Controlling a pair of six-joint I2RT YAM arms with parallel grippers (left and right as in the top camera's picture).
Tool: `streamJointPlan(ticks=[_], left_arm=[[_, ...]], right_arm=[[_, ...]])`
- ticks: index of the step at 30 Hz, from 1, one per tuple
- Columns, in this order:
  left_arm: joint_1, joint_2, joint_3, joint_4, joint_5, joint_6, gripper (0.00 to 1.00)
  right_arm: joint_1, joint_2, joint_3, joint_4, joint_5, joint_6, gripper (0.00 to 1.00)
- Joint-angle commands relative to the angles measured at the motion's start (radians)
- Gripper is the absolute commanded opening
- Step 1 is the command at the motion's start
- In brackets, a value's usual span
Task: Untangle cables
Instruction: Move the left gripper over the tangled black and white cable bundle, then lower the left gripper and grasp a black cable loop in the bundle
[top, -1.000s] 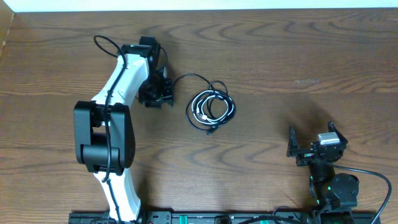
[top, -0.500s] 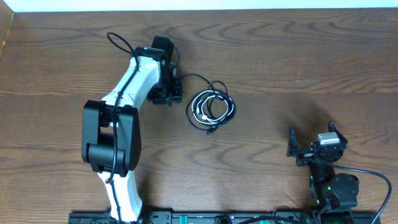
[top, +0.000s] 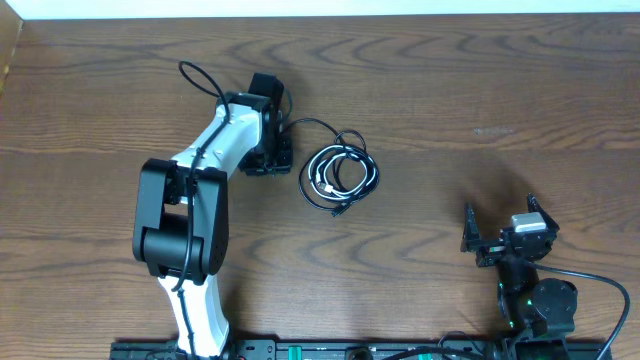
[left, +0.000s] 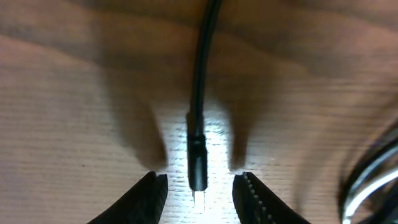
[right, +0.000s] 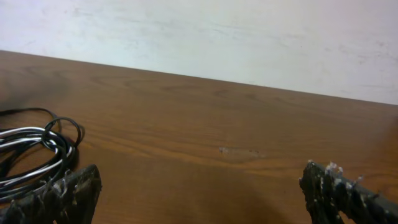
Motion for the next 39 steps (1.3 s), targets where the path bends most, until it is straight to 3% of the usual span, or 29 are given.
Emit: streamJointPlan(ticks=[1,10,15,16,18,20,21,25,30,34,39], left_arm=[[0.0,0.007,-0.032,0.007,-0.021,-0.013,0.35],[0.0,0.007,-0.071,0.059,-0.021,-0.013,0.08],[0.0,0.007,-0.071,0.066,-0.021,-0.013,0.08],[0.0,0.007,-0.071,0.066,-0.021,-0.013,0.17],[0.0,0.007,-0.071,0.066,-0.021,-0.013,0.5],[0.0,0.007,-0.071,0.065,-0.02,-0.013,0.69],[0.0,0.007,-0.071,0.065,-0.02,-0.013,0.73],[0.01,-0.006,-0.038,0.043,-0.021,-0.001,0.79],[0.021,-0.101,0.136,-0.066,-0.005,-0.006,0.8],[0.006,-0.193,0.149,-0.062,0.069,-0.015,0.79],[-0.047,-0.222,0.145,-0.071,0.109,-0.025,0.2]], right_arm=[[0.005,-0.003,-0.001,-0.005,0.001,-0.01,0.99],[0.005,-0.003,-0.001,-0.005,0.001,-0.01,0.99],[0.005,-0.003,-0.001,-0.005,0.001,-0.01,0.99],[0.005,-0.003,-0.001,-0.005,0.001,-0.01,0.99],[0.005,-0.003,-0.001,-0.005,0.001,-0.01,0.99],[0.005,-0.003,-0.001,-0.005,0.001,-0.01,0.99],[0.005,-0.003,-0.001,-0.005,0.001,-0.01,0.99],[0.005,-0.003,-0.001,-0.005,0.001,-0.01,0.99],[0.005,-0.003,-0.001,-0.005,0.001,-0.01,0.99],[0.005,-0.003,-0.001,-0.005,0.001,-0.01,0.99],[0.005,-0.003,-0.001,-0.005,0.001,-0.01,0.99]])
